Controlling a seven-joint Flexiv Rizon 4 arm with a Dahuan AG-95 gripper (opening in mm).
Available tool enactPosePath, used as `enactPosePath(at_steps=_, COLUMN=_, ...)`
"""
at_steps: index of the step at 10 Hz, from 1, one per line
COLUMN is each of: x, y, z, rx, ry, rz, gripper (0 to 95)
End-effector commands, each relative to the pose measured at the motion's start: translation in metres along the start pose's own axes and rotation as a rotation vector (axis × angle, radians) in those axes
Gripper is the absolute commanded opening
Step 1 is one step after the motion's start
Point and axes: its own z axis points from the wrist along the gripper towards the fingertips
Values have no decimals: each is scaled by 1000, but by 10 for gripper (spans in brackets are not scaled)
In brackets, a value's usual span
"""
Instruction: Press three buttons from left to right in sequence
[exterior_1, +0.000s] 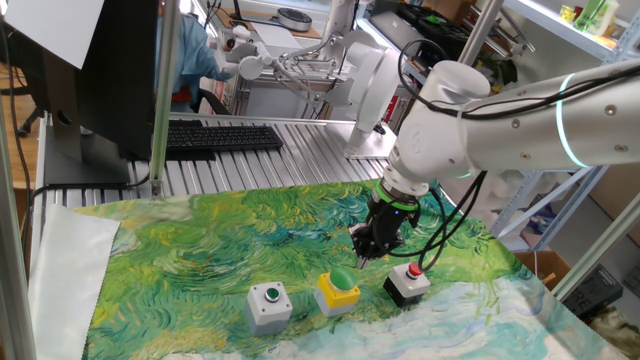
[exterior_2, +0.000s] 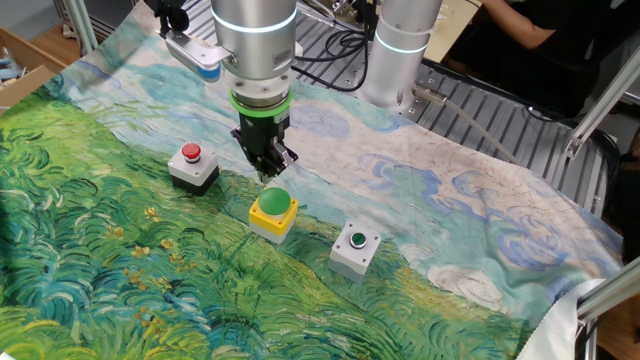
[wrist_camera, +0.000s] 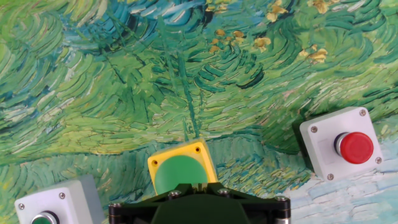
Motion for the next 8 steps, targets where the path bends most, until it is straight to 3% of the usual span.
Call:
enactPosePath(at_steps=1, x=0, y=0, z=0, rx=4, ry=0, rz=8, gripper=0)
enactPosePath(at_steps=3, x=0, y=0, z=0, rx=30, ry=-7, rz=5, gripper=0)
enactPosePath(at_steps=5, x=0, y=0, z=0, rx=29, ry=-19, rz=13, gripper=0)
enactPosePath(at_steps=8, x=0, y=0, z=0, rx=24, ry=-14, rz=21, gripper=0)
